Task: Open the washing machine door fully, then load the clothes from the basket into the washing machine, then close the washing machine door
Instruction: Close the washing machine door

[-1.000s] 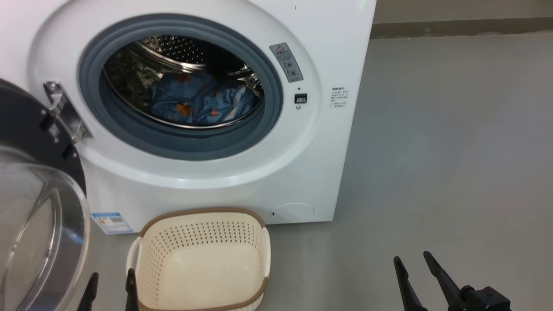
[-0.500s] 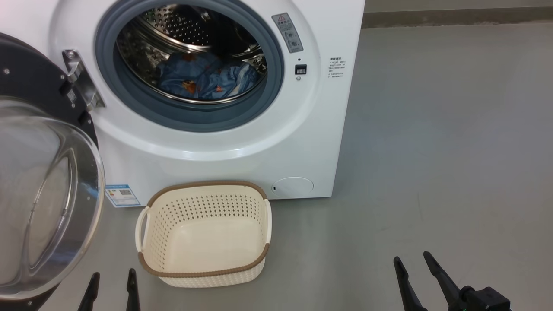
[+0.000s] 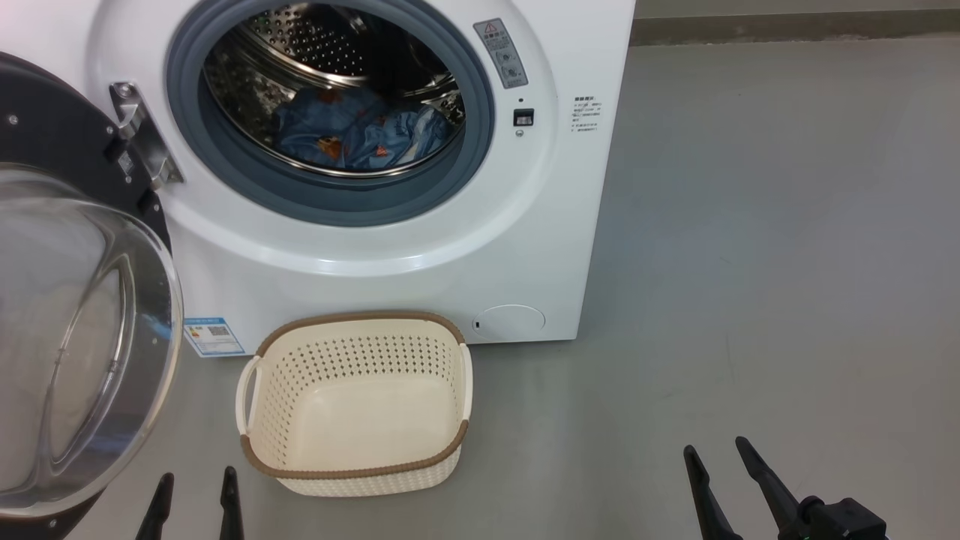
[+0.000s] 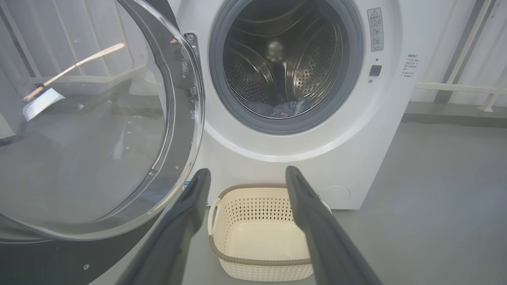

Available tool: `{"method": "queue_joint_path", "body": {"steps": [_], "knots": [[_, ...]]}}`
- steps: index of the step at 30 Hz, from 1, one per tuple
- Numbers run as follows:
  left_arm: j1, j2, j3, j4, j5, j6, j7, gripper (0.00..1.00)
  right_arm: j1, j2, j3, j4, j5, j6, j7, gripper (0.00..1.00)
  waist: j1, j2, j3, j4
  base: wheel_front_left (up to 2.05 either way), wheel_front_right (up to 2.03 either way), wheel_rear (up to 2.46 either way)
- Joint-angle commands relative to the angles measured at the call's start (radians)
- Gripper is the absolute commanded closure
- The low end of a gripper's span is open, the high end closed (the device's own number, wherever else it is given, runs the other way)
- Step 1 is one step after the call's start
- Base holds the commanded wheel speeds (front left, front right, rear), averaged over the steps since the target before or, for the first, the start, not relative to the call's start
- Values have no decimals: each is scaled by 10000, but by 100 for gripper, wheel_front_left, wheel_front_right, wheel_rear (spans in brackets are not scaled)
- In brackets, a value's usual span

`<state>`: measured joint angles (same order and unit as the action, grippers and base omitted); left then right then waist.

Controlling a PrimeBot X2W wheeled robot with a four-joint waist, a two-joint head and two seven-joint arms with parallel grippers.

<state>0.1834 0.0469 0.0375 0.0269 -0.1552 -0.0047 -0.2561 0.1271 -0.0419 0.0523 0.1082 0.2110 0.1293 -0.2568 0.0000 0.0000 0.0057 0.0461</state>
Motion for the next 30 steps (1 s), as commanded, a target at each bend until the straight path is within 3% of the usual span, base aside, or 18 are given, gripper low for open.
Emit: {"method": "queue_joint_path", "body": {"steps": [1,17,30], "knots": [[-453,33,325,-192,-82,52,-57,0,-139,-83,243,-224,-132,14,-49,0,0,0,3,0,0,0,0],[-427,33,262,-338,-87,180,-57,0,-134,-83,199,-234,-178,14,-49,0,0,0,6,205,0,0,0],[-328,33,96,-358,-124,512,-57,0,-102,-83,218,-237,-237,14,-49,0,0,0,-44,1405,0,0,0]]}}
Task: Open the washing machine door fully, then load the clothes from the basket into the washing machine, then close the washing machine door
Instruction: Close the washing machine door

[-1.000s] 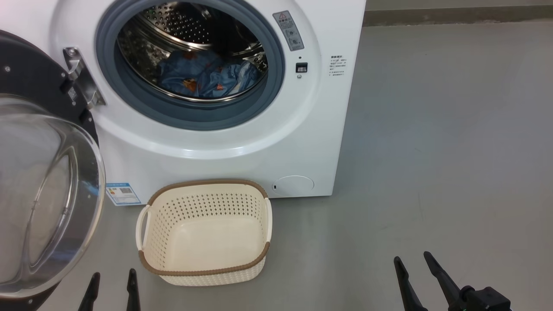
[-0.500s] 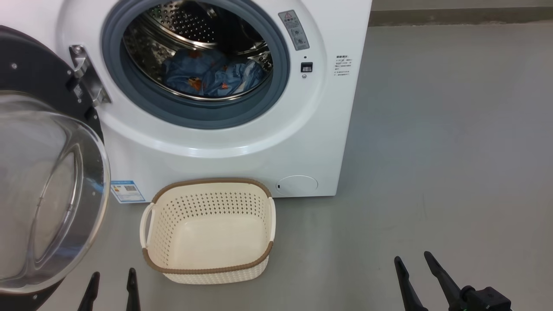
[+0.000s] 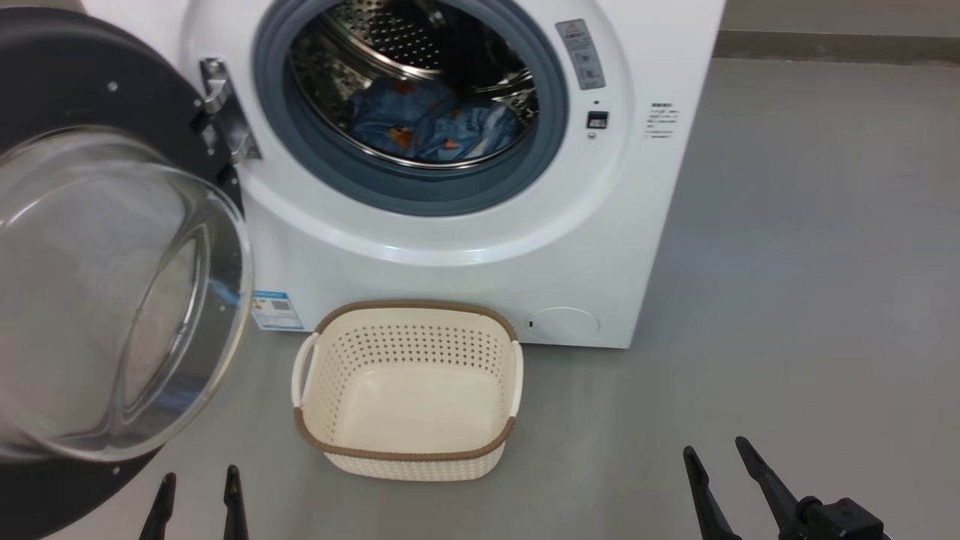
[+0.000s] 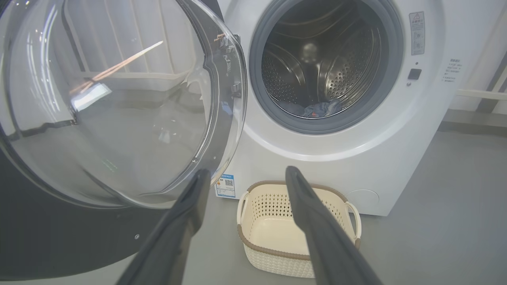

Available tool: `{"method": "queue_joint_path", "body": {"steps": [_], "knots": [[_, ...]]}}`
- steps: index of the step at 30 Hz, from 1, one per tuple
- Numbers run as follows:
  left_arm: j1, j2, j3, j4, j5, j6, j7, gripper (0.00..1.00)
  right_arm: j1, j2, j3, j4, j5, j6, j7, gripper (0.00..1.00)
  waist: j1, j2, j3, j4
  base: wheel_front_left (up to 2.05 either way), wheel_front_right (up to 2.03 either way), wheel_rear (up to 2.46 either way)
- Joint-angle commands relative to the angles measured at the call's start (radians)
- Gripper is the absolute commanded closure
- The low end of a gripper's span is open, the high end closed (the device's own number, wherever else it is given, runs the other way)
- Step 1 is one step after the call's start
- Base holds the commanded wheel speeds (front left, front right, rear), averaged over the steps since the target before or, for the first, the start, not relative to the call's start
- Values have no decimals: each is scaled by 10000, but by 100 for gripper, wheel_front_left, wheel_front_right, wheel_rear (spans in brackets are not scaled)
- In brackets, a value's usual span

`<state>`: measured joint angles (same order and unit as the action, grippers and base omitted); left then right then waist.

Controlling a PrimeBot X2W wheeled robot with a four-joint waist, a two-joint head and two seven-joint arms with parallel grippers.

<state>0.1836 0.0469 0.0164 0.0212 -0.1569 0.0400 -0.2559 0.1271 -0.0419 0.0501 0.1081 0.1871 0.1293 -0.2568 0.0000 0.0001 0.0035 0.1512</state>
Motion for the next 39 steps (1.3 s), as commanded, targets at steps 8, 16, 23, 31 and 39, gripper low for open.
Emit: {"method": "queue_joint_path", "body": {"steps": [8,16,23,31,39], "knots": [[-238,33,304,-411,-129,185,-59,0,-104,-83,231,-228,11,14,-49,0,0,-1,11,1367,0,0,0],[-165,33,285,-435,-184,254,-59,0,-129,-83,237,-220,-7,14,-49,0,0,-1,45,2320,0,0,0],[-112,33,317,-394,-210,234,-59,0,-120,-83,250,-200,-3,14,-49,0,0,-1,36,2879,0,0,0],[-52,33,308,-371,-279,284,-59,0,-76,-83,277,-159,-77,14,-49,0,0,-1,12,3222,0,0,0],[-24,33,270,-348,-303,297,-59,0,-57,-83,319,-122,-118,14,-49,0,0,-1,4,3526,0,0,0]]}}
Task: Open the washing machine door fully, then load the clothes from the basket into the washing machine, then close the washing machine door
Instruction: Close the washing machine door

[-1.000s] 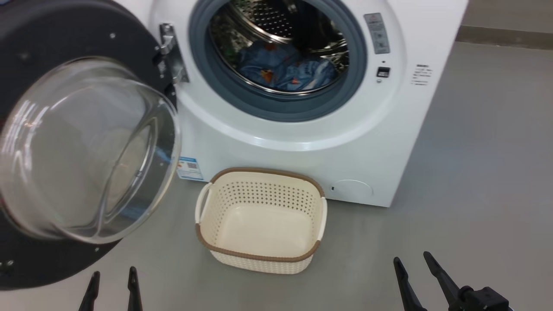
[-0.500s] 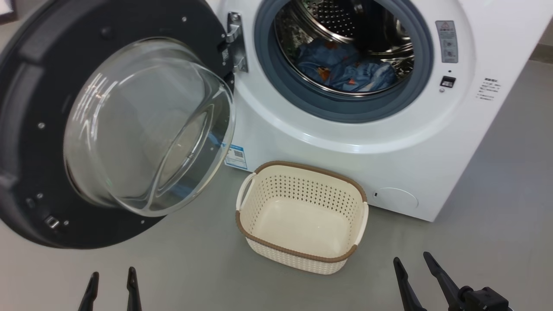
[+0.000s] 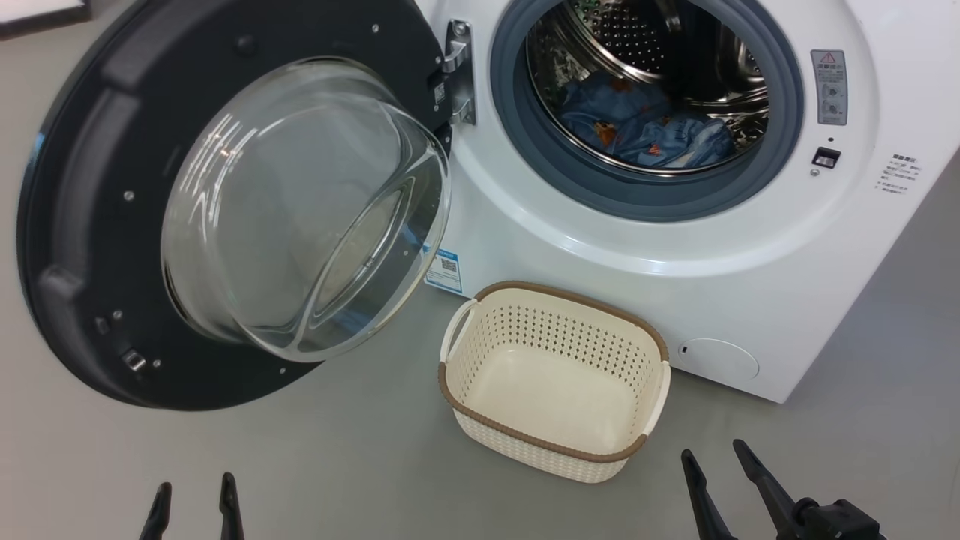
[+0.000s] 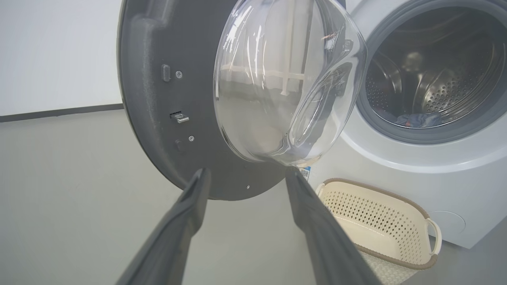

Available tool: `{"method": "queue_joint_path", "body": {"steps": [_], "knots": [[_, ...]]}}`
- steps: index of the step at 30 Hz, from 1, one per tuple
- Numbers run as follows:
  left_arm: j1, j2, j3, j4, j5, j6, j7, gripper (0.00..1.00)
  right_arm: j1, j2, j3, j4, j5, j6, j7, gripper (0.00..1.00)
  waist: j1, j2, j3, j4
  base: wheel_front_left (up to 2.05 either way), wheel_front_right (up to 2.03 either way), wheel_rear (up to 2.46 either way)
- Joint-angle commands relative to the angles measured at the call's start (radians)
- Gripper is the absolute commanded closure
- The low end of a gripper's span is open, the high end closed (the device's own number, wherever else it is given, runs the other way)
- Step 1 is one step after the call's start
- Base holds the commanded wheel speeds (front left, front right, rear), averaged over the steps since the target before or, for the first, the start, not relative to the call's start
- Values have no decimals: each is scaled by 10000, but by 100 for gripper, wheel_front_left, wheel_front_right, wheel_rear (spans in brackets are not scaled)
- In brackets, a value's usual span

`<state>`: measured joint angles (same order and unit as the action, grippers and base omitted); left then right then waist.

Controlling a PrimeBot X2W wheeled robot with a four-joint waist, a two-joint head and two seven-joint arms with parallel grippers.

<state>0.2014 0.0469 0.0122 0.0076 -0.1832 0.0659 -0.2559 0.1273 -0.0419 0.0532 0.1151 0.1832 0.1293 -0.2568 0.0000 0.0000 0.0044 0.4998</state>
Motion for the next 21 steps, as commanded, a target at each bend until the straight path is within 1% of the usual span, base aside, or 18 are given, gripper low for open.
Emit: {"method": "queue_joint_path", "body": {"steps": [1,11,21], "knots": [[-191,33,316,-209,-53,49,-59,0,-65,-83,305,-184,-78,14,-49,0,0,0,-1,61,0,0,0],[-108,33,359,-325,-207,183,-59,0,-255,-83,423,-111,-147,14,-49,0,0,0,110,135,0,0,0],[-125,33,333,-326,-209,216,-59,0,-261,-83,408,-92,-141,14,-49,0,0,0,113,116,0,0,0]]}}
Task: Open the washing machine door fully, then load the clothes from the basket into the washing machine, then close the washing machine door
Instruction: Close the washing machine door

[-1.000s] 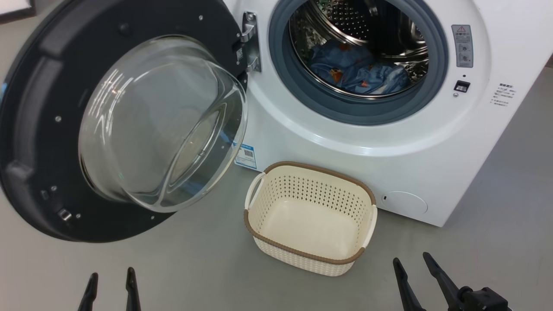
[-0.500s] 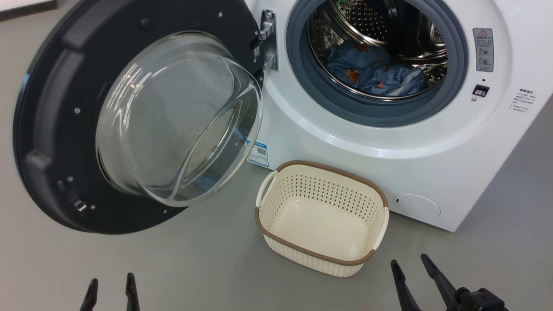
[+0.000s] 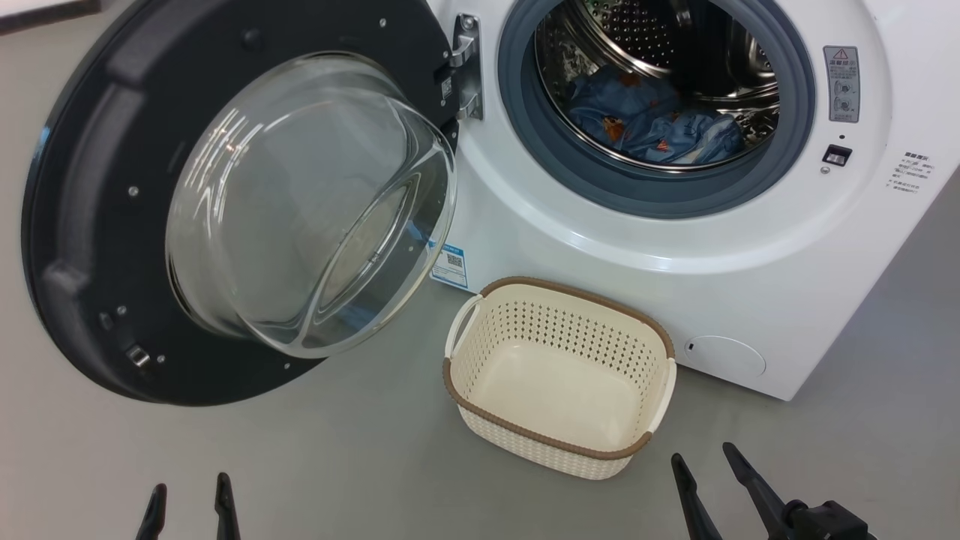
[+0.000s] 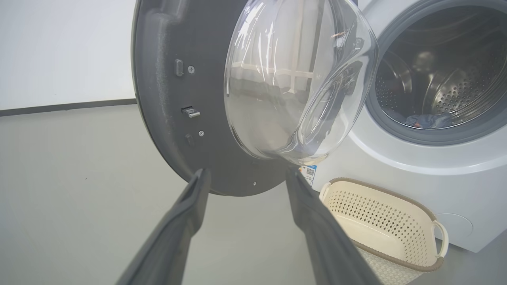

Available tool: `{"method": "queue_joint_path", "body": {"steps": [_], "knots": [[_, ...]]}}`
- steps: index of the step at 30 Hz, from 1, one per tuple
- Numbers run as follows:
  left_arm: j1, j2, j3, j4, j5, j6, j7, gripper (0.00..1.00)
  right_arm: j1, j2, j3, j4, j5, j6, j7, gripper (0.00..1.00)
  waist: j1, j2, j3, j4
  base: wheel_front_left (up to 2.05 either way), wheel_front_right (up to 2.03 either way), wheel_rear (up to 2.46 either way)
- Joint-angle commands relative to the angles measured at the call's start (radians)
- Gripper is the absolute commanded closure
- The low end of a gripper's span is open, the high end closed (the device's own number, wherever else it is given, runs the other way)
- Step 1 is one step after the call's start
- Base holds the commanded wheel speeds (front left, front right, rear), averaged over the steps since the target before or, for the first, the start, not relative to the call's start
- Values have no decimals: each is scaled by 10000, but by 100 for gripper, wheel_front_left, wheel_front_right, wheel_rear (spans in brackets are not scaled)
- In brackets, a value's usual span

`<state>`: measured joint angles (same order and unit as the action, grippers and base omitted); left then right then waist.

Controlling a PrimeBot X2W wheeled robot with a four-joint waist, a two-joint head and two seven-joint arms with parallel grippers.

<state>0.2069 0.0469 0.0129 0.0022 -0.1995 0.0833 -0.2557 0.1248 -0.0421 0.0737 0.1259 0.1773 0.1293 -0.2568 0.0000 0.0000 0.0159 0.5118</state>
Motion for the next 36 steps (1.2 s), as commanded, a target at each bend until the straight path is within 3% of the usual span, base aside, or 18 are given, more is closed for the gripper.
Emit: {"method": "queue_joint_path", "body": {"steps": [1,6,7,8,9,10,16,23,28,36], "knots": [[-188,33,331,-264,-47,36,-61,0,-226,-81,193,-202,-80,14,-49,0,0,0,-4,-7,0,0,0],[-216,33,366,-237,-41,24,-61,0,-175,-81,145,-235,-68,14,-49,0,0,0,-7,-15,0,0,0],[-223,33,372,-232,-88,20,-61,19,-167,-81,140,-241,-67,14,-49,0,0,0,-6,-15,0,0,0],[-223,33,372,-232,-88,20,-61,19,-167,-81,140,-241,-67,14,-49,0,0,0,-6,-15,0,0,0],[-231,33,379,-230,-189,8,-61,90,-160,-81,136,-245,-64,14,-49,0,0,0,-5,-15,0,0,0],[-236,33,388,-230,-291,-13,-61,100,-155,-81,132,-249,-61,14,-49,0,0,0,-3,-15,0,0,0],[-358,33,885,-457,-1129,-209,-61,100,-143,-81,107,-277,-55,14,-49,0,0,0,23,-25,0,0,0],[-1165,183,2544,-750,-2216,-808,-61,100,-124,-81,3,-343,-139,14,-49,0,0,0,97,-89,0,0,0],[-2709,1048,3865,-563,-4166,-1326,400,100,-94,-81,-32,-360,-214,14,-49,0,0,0,146,-125,0,0,0],[-5747,3179,5333,1262,-6898,-1423,2295,100,-203,-81,28,-359,-469,14,-49,0,0,0,318,-339,0,0,0]]}}
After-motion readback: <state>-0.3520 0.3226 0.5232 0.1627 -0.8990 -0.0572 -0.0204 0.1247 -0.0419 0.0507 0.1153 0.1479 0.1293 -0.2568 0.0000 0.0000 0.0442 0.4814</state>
